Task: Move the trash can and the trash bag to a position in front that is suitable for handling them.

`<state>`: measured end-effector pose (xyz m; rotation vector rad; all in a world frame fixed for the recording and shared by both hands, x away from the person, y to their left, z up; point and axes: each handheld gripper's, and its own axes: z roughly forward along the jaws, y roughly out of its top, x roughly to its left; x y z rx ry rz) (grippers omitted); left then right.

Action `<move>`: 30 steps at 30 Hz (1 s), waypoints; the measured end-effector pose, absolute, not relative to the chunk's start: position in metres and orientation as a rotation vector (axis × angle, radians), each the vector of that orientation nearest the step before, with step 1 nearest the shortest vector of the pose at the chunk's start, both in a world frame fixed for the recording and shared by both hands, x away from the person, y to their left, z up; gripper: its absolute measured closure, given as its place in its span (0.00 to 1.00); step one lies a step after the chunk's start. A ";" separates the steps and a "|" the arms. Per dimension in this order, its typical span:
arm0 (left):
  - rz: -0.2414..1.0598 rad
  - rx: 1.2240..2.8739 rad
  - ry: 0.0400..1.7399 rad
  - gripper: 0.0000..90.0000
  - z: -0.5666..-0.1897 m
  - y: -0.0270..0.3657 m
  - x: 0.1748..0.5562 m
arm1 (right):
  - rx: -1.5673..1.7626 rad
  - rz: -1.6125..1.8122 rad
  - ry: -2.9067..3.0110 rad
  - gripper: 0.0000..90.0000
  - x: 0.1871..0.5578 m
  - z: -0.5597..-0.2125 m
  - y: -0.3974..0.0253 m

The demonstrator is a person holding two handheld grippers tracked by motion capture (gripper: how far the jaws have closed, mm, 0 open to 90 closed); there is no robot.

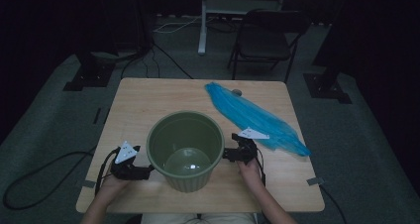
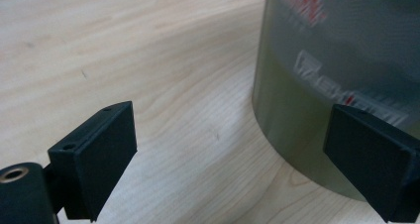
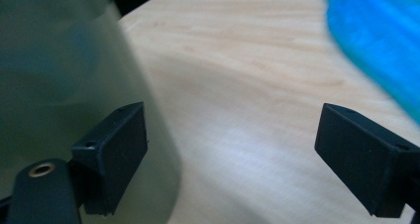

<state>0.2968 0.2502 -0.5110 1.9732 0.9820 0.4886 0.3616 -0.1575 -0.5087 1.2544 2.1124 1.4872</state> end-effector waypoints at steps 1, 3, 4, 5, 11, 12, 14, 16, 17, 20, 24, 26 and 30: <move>0.482 1.966 0.985 0.08 -0.513 0.251 0.297 | 1.258 1.463 2.098 0.14 0.366 -0.509 -0.160; 0.468 1.952 0.984 0.08 -0.517 0.254 0.296 | 1.277 1.439 2.068 0.14 0.377 -0.508 -0.166; 0.470 1.944 0.986 0.08 -0.519 0.256 0.295 | 1.294 1.432 2.054 0.14 0.383 -0.507 -0.170; 0.467 1.939 0.991 0.08 -0.521 0.258 0.295 | 1.307 1.434 2.037 0.15 0.390 -0.506 -0.173; 0.441 1.910 1.019 0.08 -0.527 0.270 0.291 | 1.357 1.400 1.981 0.15 0.437 -0.505 -0.188; 0.434 1.907 1.020 0.08 -0.528 0.271 0.290 | 1.386 1.372 1.988 0.15 0.446 -0.506 -0.188; 0.430 1.903 1.020 0.08 -0.530 0.273 0.290 | 1.400 1.304 2.026 0.13 0.458 -0.507 -0.186; 0.429 1.902 1.020 0.08 -0.531 0.275 0.290 | 1.400 1.270 2.061 0.13 0.470 -0.511 -0.184; 0.422 1.907 1.019 0.08 -0.532 0.276 0.291 | 1.411 1.268 2.079 0.13 0.475 -0.513 -0.183; 0.428 1.920 1.016 0.08 -0.531 0.278 0.293 | 1.447 1.219 2.103 0.13 0.490 -0.519 -0.178; 0.428 1.900 1.029 0.08 -0.532 0.280 0.293 | 1.500 1.178 2.111 0.13 0.506 -0.525 -0.171; 0.421 1.894 1.030 0.08 -0.534 0.281 0.292 | 1.508 1.148 2.103 0.15 0.510 -0.526 -0.168; 0.402 1.879 1.040 0.08 -0.535 0.283 0.291 | 1.499 1.090 2.125 0.17 0.518 -0.530 -0.162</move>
